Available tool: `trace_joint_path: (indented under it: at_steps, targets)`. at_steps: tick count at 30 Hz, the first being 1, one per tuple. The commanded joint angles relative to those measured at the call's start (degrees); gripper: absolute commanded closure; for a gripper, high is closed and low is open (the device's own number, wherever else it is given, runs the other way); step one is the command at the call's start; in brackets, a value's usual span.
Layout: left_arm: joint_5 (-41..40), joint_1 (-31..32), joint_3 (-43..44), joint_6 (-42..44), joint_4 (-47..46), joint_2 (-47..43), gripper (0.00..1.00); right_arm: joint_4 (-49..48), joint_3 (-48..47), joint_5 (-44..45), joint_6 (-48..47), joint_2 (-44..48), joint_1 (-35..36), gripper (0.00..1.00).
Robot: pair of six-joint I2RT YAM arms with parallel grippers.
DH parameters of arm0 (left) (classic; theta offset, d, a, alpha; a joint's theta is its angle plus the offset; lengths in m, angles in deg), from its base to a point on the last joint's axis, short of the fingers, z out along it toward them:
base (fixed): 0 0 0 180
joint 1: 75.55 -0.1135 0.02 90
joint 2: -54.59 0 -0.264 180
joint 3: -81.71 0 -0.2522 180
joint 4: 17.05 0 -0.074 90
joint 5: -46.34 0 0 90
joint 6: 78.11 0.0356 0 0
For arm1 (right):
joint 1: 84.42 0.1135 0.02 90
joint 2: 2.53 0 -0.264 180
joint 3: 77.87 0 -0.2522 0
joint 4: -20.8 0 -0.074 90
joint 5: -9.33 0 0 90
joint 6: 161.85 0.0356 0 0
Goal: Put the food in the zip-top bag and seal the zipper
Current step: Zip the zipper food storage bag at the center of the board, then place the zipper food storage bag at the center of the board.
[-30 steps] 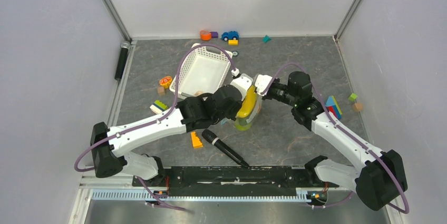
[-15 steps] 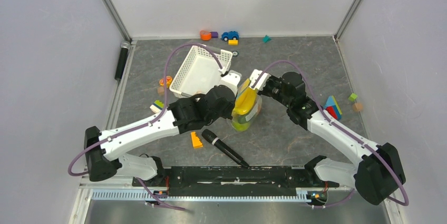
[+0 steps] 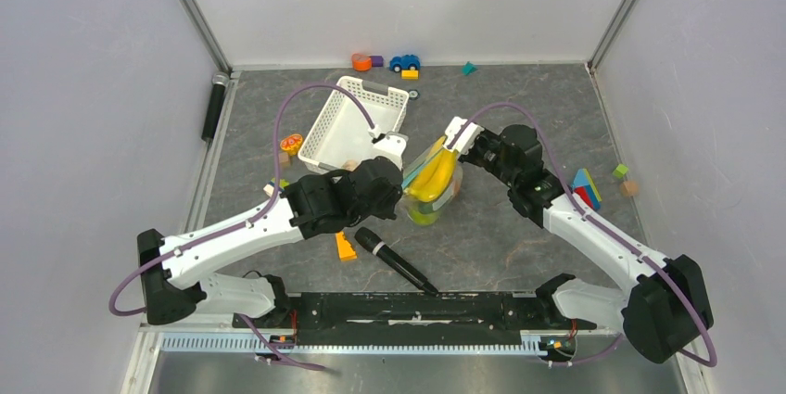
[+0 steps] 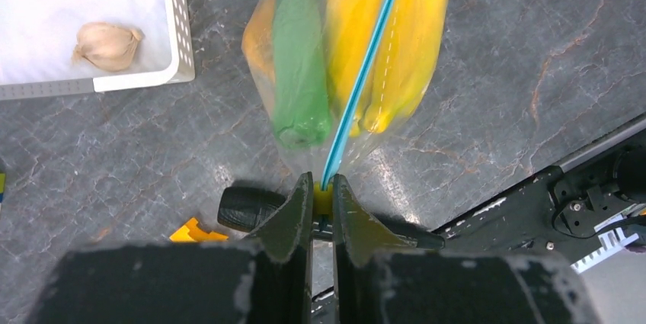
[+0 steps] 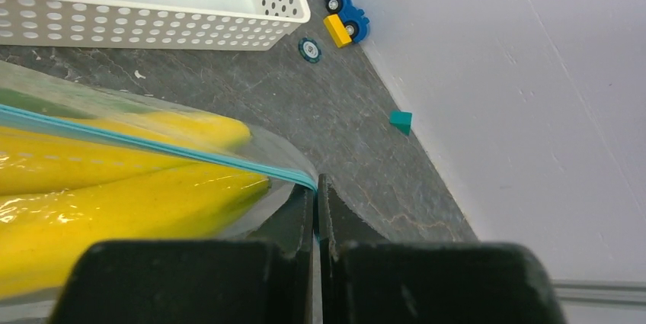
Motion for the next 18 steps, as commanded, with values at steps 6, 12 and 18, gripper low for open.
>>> trace_joint_path:
  at_steps: [6,12,18]
  targets:
    - [-0.5,1.2,-0.6,-2.2,19.1,-2.2,0.62,-6.2,-0.2,11.8,-2.3,4.9,-6.9,1.0]
    - [-7.5,1.2,-1.3,0.1,6.4,-3.4,0.0,-3.5,0.3,-0.8,0.6,9.6,-6.9,1.0]
    - [-16.4,1.1,-3.5,-1.6,0.5,-6.6,0.0,1.9,-3.8,2.0,8.9,10.5,-6.8,1.0]
